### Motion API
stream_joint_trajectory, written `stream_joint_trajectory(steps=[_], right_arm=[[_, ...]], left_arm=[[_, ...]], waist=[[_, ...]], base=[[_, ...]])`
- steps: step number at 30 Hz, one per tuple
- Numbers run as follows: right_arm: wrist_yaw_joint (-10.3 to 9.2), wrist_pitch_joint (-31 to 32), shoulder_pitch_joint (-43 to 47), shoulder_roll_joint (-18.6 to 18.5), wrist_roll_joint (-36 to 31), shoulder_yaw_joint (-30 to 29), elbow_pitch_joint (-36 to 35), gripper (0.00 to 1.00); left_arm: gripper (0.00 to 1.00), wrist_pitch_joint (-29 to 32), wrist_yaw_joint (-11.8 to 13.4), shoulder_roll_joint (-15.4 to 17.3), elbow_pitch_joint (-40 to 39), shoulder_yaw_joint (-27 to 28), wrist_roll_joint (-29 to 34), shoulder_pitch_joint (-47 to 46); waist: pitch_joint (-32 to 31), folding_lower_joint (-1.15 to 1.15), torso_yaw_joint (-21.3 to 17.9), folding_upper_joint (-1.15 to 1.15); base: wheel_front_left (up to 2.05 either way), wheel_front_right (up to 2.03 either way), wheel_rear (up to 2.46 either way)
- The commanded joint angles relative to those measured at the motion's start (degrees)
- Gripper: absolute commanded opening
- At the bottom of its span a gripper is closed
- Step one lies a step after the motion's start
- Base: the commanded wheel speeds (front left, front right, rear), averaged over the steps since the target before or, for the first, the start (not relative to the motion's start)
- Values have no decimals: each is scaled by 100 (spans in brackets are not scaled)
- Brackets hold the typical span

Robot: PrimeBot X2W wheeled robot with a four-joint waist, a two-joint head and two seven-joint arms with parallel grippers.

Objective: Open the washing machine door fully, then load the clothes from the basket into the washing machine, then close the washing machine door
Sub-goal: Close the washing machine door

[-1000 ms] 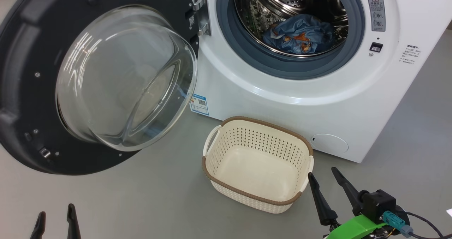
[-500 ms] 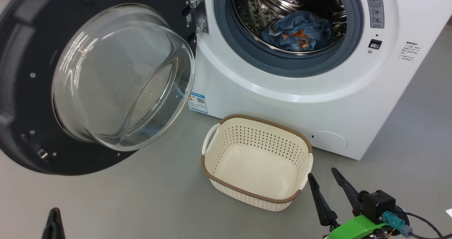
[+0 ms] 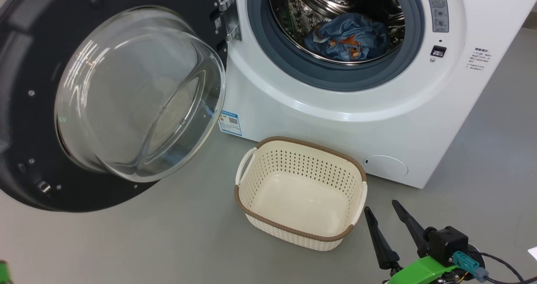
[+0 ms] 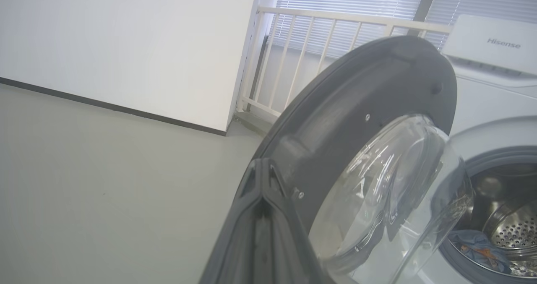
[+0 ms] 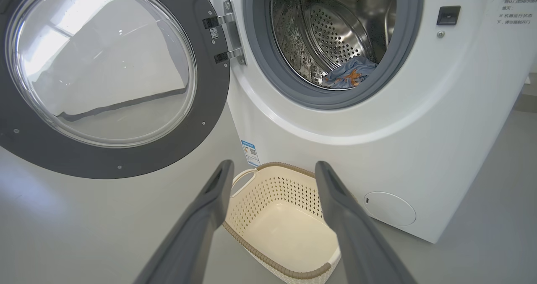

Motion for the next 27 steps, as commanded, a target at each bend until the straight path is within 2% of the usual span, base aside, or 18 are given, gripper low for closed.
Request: stream_joint_trajectory(steps=[1, 3, 4, 5, 10, 17, 19, 27], right_arm=[[9, -27, -211, 8, 32, 172, -122, 100], [9, -27, -201, 8, 44, 184, -121, 100], [9, -27, -208, 8, 64, 198, -115, 100], [9, -27, -216, 8, 68, 208, -116, 100], [9, -27, -244, 8, 87, 227, -127, 100], [9, -27, -327, 8, 55, 256, -100, 100], [9, -27, -344, 8, 47, 254, -98, 100], [9, -27, -381, 8, 18, 242, -75, 100]], left_arm=[[0, -36, 25, 229, -115, 210, -9, -225], [0, -36, 25, 532, -39, 264, -315, -424], [0, -35, 25, 876, 187, 249, -625, -596], [0, -33, 25, 1044, 287, 266, -804, -716], [0, 228, 25, 1653, 887, 178, -1745, -1272], [0, 991, 25, 2104, 1829, 106, -3356, -2014], [0, 1142, 25, 2176, 1935, 71, -3520, -2070], [0, 2023, 25, 2417, 2846, 393, -4891, -2511]], waist=[[-4, 0, -3, 0], [-8, 0, -21, 0], [-2, 0, -46, 0], [9, 0, -68, 0], [68, 0, -138, 0], [169, 0, -265, 0], [177, 0, -288, 0], [240, 0, -488, 0]], base=[[0, 0, 0], [0, 0, 0], [0, 0, 0], [0, 0, 0], [0, 0, 0], [0, 0, 0], [0, 0, 0], [0, 0, 0]])
